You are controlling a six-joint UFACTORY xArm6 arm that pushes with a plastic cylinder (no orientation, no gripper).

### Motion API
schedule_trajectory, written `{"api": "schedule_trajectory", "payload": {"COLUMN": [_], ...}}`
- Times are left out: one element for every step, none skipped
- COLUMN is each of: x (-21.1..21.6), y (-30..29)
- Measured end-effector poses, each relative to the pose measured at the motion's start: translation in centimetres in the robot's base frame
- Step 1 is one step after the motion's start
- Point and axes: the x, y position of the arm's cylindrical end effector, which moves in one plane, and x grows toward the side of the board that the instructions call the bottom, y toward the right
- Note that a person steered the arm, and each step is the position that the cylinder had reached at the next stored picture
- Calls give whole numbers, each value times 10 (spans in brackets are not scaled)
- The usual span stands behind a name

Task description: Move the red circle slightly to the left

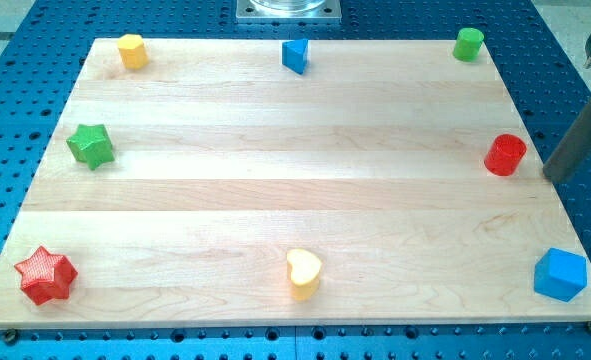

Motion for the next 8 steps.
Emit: {"api": "schedule_trajectory", "payload": {"x": [0, 0, 0, 0, 0, 0, 0, -5], "y": [0, -3, -3, -3, -6, -6, -10, -48]}}
